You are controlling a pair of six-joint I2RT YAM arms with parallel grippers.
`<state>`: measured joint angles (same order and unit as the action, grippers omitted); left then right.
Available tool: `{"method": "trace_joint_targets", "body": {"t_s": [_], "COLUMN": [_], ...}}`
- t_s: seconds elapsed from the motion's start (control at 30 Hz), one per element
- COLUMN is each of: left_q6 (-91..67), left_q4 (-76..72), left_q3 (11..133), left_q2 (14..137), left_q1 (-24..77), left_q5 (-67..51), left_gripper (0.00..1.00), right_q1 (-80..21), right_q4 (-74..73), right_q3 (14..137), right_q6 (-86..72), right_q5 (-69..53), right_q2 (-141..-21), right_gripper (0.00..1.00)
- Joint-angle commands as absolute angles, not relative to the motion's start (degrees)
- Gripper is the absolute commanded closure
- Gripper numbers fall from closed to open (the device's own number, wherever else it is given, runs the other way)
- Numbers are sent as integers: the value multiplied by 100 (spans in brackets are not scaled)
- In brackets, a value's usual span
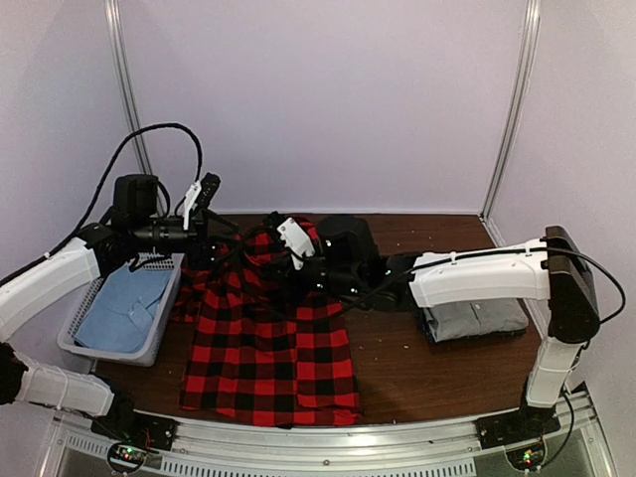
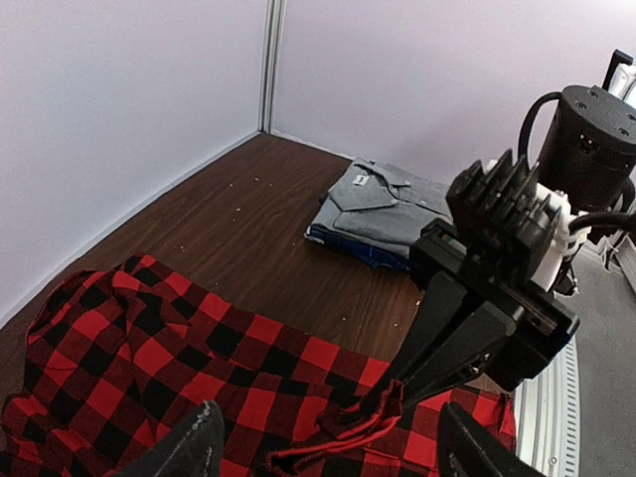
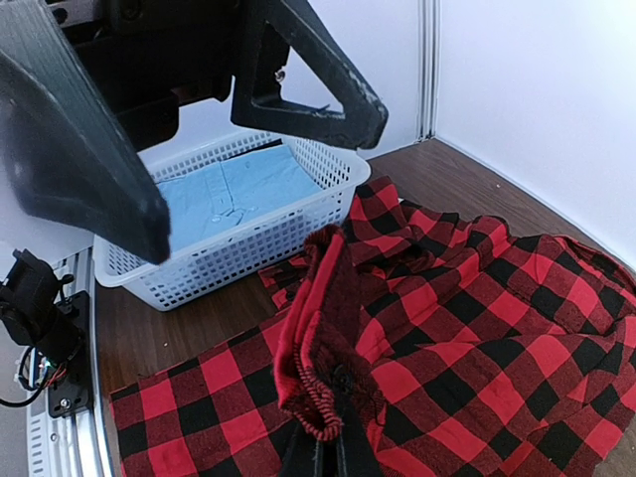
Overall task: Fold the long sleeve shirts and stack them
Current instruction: Place the sleeve of the 1/3-folded shirt.
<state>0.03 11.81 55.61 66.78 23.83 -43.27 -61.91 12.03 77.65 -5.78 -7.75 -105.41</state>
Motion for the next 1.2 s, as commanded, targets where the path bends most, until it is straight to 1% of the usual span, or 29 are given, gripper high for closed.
{"method": "trace_joint_targets", "body": {"t_s": [0.0,0.13,0.3,0.5,0.83,1.17], "left_q6": [205,-518,-1734,-2756,-2873,-2949], "left_q4": [849,426,-155,-869,-753,-788], "left_q3": [5469,5394,5386,4896,4627,4511], "left_q2": [6905,6964,6991,6958,7075,7109], "left_q1": [2417,2417,2417,2417,2426,2443], "left_q5": [-4425,-4433,-3684,-3610,-3684,-3742], "left_gripper": [26,26,25,26,26,27], "right_q1": [-6098,-6001,-5936,-5941,-5941,-5965], "right_q4": [1217,995,750,539,480,802], "right_q3": [7611,7424,6884,6227,5339,4867], "right_q6": [-589,-552,-631,-853,-1326,-1815], "right_q5": [-984,-1075,-1272,-1418,-1473,-1846], "right_q2": [-10213,-9992,-9624,-9280,-9123,-9184], "right_gripper": [100,100,100,100,100,100]}}
